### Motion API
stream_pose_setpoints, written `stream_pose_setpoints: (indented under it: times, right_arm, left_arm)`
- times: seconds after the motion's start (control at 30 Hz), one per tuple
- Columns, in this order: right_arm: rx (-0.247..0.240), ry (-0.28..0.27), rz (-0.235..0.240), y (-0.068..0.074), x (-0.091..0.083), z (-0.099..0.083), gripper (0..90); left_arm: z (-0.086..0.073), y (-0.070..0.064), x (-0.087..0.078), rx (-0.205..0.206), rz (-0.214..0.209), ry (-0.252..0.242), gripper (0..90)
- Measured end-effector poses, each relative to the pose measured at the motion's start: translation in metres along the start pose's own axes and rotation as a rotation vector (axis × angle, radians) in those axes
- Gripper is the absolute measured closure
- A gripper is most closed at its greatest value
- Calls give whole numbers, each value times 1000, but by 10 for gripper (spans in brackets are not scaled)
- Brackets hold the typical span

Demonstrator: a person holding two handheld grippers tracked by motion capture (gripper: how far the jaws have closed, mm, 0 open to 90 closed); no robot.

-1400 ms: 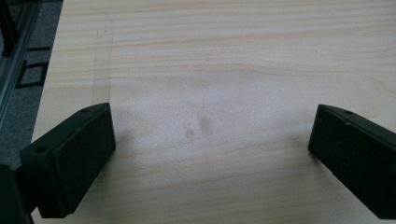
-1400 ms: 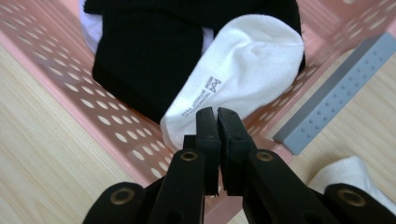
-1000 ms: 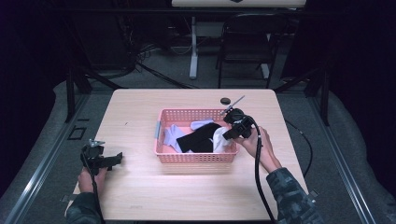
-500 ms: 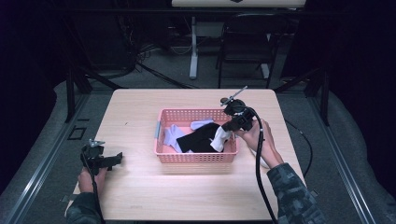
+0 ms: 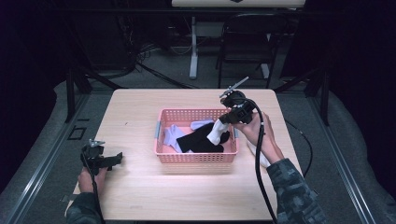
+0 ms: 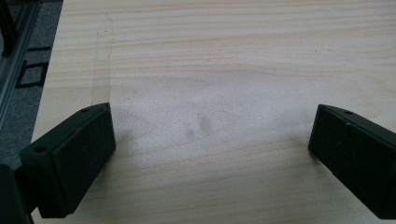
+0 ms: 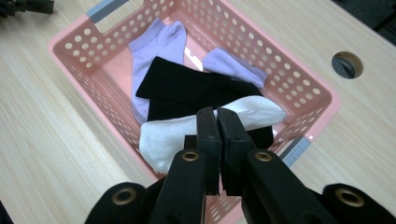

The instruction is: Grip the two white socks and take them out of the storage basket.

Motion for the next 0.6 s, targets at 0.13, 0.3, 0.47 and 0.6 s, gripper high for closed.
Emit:
stream_pose_setpoints:
  times: [0.13, 0.3, 0.47, 0.6]
  right_arm:
    - [-7, -18, -13, -1, -10, 5, 887]
    - [-4, -36, -33, -6, -23, 8, 887]
    - [11, -59, -57, -11, -40, 7, 887]
    - [9, -65, -82, -15, -51, 4, 888]
  left_arm:
    - [0, 0, 0, 0, 0, 0, 5]
    - [0, 0, 0, 0, 0, 0, 5]
    - [0, 0, 0, 0, 0, 0, 5]
    - [0, 0, 0, 0, 0, 0, 5]
Point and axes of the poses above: each handheld gripper's, and its own axes: x roughly forward along the jaws, z roughly out of its top, y roughly to its left, the point moved 4 cm from there along x, roughly forward along the jaws, and after that the axes turned 12 degrees about -x, right-handed, at the moved point
